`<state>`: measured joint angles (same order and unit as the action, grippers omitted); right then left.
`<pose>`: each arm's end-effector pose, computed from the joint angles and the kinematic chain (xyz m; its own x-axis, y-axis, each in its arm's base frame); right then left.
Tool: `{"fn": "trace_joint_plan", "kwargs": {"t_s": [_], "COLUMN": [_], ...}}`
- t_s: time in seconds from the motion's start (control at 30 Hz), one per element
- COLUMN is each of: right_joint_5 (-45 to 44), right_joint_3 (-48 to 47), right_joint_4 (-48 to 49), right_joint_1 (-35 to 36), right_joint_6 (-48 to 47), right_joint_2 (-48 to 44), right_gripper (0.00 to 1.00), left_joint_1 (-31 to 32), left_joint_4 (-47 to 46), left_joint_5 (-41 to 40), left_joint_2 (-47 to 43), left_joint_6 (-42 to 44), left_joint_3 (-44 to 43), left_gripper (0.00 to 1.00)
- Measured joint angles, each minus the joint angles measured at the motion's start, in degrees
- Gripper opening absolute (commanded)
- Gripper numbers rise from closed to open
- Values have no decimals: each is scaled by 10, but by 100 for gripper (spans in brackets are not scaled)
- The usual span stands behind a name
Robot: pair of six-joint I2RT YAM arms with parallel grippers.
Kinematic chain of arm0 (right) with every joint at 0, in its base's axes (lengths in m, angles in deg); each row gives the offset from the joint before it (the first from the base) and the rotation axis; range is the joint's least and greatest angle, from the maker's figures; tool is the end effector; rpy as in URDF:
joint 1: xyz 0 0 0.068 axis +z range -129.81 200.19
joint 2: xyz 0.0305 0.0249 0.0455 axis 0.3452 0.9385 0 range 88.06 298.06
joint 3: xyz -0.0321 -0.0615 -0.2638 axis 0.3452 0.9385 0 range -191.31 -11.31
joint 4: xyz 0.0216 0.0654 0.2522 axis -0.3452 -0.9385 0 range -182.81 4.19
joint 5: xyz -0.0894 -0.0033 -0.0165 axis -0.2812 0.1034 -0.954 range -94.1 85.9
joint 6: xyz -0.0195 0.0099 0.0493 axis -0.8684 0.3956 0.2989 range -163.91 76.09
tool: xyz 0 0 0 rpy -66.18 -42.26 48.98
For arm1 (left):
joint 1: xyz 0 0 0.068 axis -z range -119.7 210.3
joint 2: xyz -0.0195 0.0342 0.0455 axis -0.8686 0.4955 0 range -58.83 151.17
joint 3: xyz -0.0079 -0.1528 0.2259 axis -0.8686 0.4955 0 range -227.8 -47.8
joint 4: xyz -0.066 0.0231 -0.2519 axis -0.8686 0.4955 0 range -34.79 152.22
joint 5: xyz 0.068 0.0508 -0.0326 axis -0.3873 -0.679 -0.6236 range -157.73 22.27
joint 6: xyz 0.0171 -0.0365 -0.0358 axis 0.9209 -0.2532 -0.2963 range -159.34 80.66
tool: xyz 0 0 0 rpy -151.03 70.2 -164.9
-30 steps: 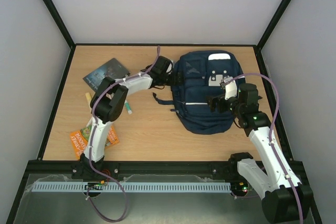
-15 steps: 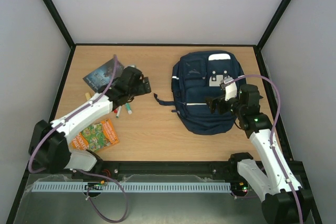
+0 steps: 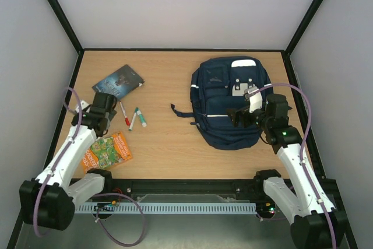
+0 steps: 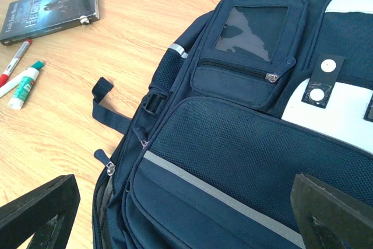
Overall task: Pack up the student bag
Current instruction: Move the book to the center of the board.
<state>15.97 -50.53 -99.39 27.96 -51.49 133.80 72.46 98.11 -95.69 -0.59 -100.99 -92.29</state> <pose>0.1835 0.0373 0.2975 -0.2785 -0.1630 -0.9465 -0.4872 0.8733 -0.0070 0.1905 -0.0241 0.2499 -0.3298 -0.7241 -0.6057 -0.7499 0.5907 -0.2978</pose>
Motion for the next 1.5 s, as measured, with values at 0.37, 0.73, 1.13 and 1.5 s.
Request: {"fn": "trace_joint_plan", "kwargs": {"t_s": [0.37,0.73,1.13,1.5], "right_joint_5": [5,11,17,19], "right_joint_3": [0,0,0,0], "right_joint_4": [-3,-3,-5,-11], "right_joint_1": [0,0,0,0], "right_joint_6": [-3,-9,-10,-12], "right_joint_2": [0,10,15,26], "right_gripper": [100,100,99,99], "left_joint_1": [-208,-230,-315,-313], "left_joint_4": [44,37,21,-44], "left_joint_5": [66,65,40,84], "left_joint_2": [62,56,73,74], "left_joint_6": [-40,-32,-25,14], "left_joint_3": [94,108,103,141], "left_gripper": [99,99,99,96]}}
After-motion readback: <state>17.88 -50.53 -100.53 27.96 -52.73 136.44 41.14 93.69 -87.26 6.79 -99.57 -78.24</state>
